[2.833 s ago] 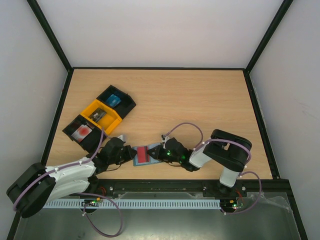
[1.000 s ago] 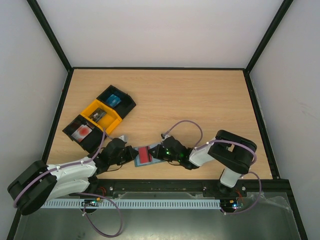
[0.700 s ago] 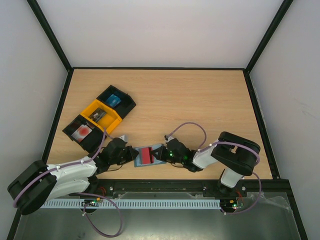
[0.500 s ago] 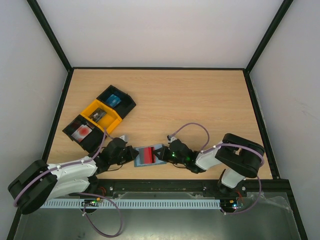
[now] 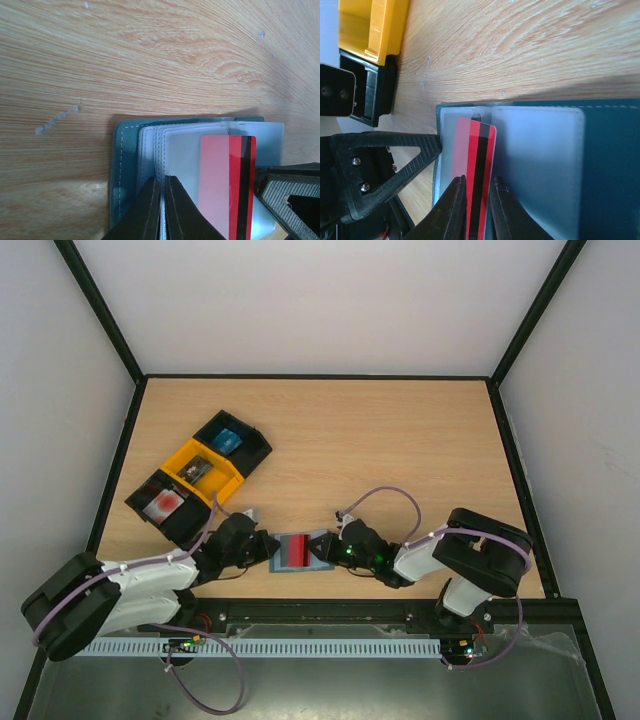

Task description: Take the credit cards out of the card holder

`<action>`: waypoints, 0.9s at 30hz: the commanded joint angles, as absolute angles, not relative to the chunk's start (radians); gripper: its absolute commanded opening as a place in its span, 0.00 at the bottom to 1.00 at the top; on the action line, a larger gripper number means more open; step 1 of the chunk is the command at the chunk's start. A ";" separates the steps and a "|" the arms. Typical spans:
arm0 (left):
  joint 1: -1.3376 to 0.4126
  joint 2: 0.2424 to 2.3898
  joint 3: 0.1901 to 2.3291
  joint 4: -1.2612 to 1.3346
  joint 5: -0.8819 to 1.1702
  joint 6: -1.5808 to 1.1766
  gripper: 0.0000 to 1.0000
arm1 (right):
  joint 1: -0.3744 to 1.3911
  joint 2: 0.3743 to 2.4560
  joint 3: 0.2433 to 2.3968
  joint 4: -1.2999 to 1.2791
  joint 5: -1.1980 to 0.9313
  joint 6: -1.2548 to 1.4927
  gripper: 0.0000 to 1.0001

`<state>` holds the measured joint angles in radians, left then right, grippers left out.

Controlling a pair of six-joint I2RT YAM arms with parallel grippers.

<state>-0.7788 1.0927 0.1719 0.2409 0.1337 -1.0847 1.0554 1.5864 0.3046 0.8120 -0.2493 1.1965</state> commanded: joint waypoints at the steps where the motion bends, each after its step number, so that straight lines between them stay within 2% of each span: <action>1: -0.795 1.140 0.173 0.179 0.128 -1.077 0.05 | 1.055 1.615 0.292 0.895 -0.259 1.219 0.15; 15: -0.818 1.169 0.172 0.199 0.112 -1.087 0.03 | 1.048 1.670 0.286 0.917 -0.219 1.279 0.20; 20: -0.819 1.174 0.178 0.203 0.107 -1.087 0.03 | 1.049 1.670 0.288 0.920 -0.209 1.272 0.14; 24: -0.819 1.174 0.177 0.204 0.104 -1.090 0.03 | 1.047 1.653 0.276 0.916 -0.194 1.269 0.03; 27: -0.821 1.174 0.175 0.203 0.103 -1.091 0.03 | 1.047 1.632 0.261 0.913 -0.179 1.267 0.02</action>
<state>-0.8089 1.1484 0.1848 0.2920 0.1196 -1.0885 1.0519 1.6562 0.2852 0.9108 -0.2283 1.2736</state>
